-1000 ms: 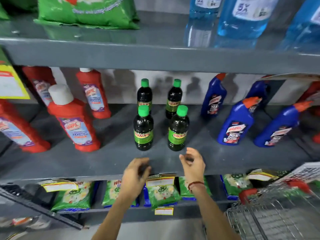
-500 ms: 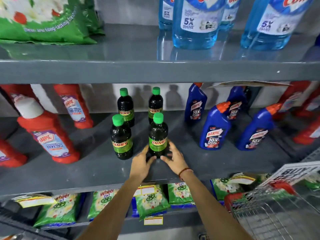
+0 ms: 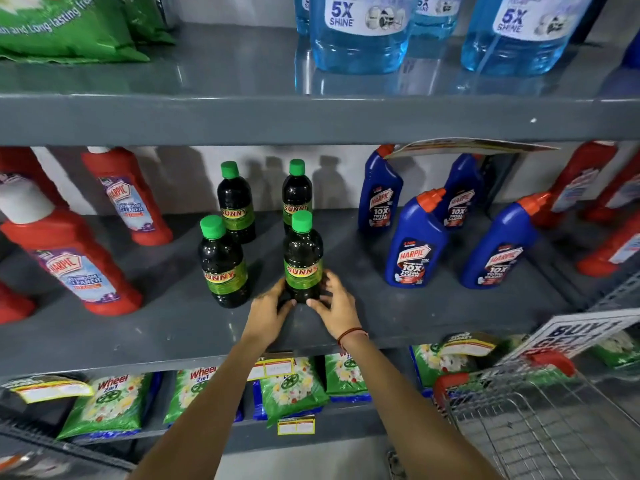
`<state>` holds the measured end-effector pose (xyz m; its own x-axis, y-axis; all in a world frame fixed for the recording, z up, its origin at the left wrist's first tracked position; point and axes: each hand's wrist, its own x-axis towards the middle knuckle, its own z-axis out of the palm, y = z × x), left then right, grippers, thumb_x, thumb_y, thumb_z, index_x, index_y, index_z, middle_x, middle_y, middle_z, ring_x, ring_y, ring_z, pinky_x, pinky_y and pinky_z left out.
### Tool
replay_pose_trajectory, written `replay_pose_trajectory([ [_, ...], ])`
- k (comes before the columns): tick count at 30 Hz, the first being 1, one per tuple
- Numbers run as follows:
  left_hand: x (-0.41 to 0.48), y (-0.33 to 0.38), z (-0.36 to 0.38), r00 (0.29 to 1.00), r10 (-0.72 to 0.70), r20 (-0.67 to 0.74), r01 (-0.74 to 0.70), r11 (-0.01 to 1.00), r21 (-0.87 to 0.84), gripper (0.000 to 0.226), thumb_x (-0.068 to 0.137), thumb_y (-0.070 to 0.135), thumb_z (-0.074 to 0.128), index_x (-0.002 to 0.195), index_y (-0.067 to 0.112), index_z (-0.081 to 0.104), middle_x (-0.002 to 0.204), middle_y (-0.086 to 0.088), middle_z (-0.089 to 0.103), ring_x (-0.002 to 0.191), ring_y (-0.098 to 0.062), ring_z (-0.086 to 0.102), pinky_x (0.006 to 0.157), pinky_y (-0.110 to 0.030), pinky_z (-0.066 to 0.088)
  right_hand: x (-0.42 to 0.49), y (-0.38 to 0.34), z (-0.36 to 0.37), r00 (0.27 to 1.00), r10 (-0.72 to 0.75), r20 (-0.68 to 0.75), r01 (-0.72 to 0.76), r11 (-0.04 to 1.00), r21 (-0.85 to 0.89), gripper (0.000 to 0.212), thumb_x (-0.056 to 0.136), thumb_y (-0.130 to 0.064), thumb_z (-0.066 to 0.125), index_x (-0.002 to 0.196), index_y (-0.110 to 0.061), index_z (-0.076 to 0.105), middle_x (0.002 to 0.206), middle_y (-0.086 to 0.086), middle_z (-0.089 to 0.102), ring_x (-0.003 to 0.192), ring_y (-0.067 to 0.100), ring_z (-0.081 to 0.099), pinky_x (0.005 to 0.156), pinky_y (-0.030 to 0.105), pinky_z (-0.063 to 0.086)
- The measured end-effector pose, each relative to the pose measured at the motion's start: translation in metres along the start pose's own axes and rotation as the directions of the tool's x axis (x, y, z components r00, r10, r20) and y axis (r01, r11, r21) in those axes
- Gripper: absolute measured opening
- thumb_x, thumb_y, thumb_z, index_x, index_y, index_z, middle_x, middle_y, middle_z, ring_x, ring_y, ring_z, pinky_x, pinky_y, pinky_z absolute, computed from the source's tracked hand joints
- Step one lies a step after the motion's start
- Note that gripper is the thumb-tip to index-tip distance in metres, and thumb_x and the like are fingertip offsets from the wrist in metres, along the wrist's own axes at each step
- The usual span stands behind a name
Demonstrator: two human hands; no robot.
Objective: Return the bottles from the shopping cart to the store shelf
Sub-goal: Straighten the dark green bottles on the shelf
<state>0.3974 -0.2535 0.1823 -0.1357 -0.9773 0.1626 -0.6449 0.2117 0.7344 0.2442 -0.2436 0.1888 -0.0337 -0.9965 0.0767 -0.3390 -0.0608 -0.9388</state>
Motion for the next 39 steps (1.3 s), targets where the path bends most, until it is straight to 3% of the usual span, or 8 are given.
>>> replay_pose_trajectory([
  [5, -0.032, 0.025, 0.014, 0.918, -0.272, -0.288, 0.213, 0.952, -0.218, 0.017, 0.083, 0.007, 0.062, 0.099, 0.008, 0.065, 0.103, -0.013, 0.071, 0.099, -0.026, 0.065, 0.089, -0.031, 0.047, -0.022, 0.021, -0.031, 0.971, 0.017, -0.237, -0.004, 0.999, 0.054, 0.042, 0.078, -0.001, 0.068, 0.118, -0.005, 0.055, 0.116, 0.018, 0.061, 0.093, 0.017, 0.058, 0.066, 0.001, 0.047],
  [8, -0.041, 0.051, 0.040, 0.959, -0.197, -0.205, 0.140, 0.955, -0.263, 0.009, 0.083, 0.008, 0.062, 0.089, 0.012, 0.066, 0.093, -0.007, 0.071, 0.086, -0.018, 0.066, 0.083, -0.032, 0.053, -0.032, 0.036, -0.072, 0.857, 0.043, -0.513, -0.004, 0.997, 0.076, 0.030, 0.077, 0.002, 0.068, 0.106, -0.001, 0.060, 0.104, 0.021, 0.063, 0.084, 0.024, 0.060, 0.062, 0.003, 0.048],
  [11, -0.022, 0.078, 0.075, 0.999, -0.027, -0.021, 0.022, 0.980, -0.198, 0.019, 0.082, 0.012, 0.064, 0.100, 0.009, 0.065, 0.102, -0.009, 0.068, 0.093, -0.017, 0.064, 0.089, -0.033, 0.052, -0.025, 0.049, -0.112, 0.789, 0.125, -0.602, -0.103, 0.992, 0.071, 0.048, 0.074, 0.006, 0.067, 0.118, 0.001, 0.051, 0.102, 0.018, 0.056, 0.082, 0.028, 0.059, 0.068, 0.013, 0.052],
  [16, 0.031, 0.106, 0.120, 0.987, 0.011, 0.159, 0.004, 0.996, -0.088, 0.054, 0.086, 0.027, 0.059, 0.133, 0.008, 0.042, 0.136, -0.014, 0.051, 0.126, -0.028, 0.046, 0.106, -0.037, 0.036, 0.000, 0.061, -0.149, 0.926, 0.161, -0.341, -0.158, 0.987, 0.035, 0.076, 0.073, 0.006, 0.069, 0.137, -0.008, 0.031, 0.133, 0.019, 0.048, 0.117, 0.031, 0.052, 0.097, 0.039, 0.048],
  [18, 0.045, 0.106, 0.128, 0.983, 0.025, 0.182, -0.026, 1.000, 0.003, 0.053, 0.087, 0.032, 0.057, 0.133, 0.010, 0.042, 0.132, -0.013, 0.056, 0.122, -0.031, 0.049, 0.102, -0.040, 0.040, 0.005, 0.061, -0.157, 0.957, 0.151, -0.249, -0.151, 0.988, 0.020, 0.080, 0.075, 0.005, 0.068, 0.140, -0.012, 0.026, 0.139, 0.016, 0.043, 0.122, 0.028, 0.049, 0.104, 0.046, 0.044],
  [21, 0.052, 0.105, 0.132, 0.987, 0.034, 0.155, -0.036, 0.999, 0.012, 0.045, 0.086, 0.031, 0.058, 0.127, 0.014, 0.049, 0.123, -0.011, 0.063, 0.115, -0.031, 0.055, 0.095, -0.041, 0.046, 0.007, 0.054, -0.166, 0.972, 0.164, -0.166, -0.160, 0.986, 0.040, 0.076, 0.079, 0.003, 0.064, 0.142, -0.012, 0.024, 0.141, 0.012, 0.042, 0.120, 0.019, 0.047, 0.105, 0.039, 0.041],
  [29, 0.034, 0.107, 0.127, 0.998, 0.037, 0.049, -0.028, 0.984, -0.179, 0.033, 0.080, 0.025, 0.067, 0.111, 0.013, 0.063, 0.108, -0.007, 0.072, 0.099, -0.017, 0.066, 0.083, -0.021, 0.047, 0.000, 0.056, -0.169, 0.979, 0.139, -0.146, -0.148, 0.988, -0.047, 0.064, 0.084, -0.007, 0.062, 0.138, -0.012, 0.030, 0.134, 0.015, 0.050, 0.118, 0.025, 0.052, 0.102, 0.037, 0.044],
  [39, 0.030, 0.112, 0.121, 0.999, 0.001, 0.051, 0.010, 0.978, -0.210, 0.034, 0.080, 0.023, 0.067, 0.111, 0.011, 0.063, 0.109, -0.009, 0.072, 0.100, -0.018, 0.066, 0.083, -0.020, 0.045, -0.004, 0.044, -0.164, 0.971, 0.195, -0.137, -0.206, 0.976, -0.073, 0.059, 0.086, -0.010, 0.060, 0.137, -0.012, 0.032, 0.132, 0.014, 0.052, 0.118, 0.028, 0.053, 0.104, 0.044, 0.043],
])
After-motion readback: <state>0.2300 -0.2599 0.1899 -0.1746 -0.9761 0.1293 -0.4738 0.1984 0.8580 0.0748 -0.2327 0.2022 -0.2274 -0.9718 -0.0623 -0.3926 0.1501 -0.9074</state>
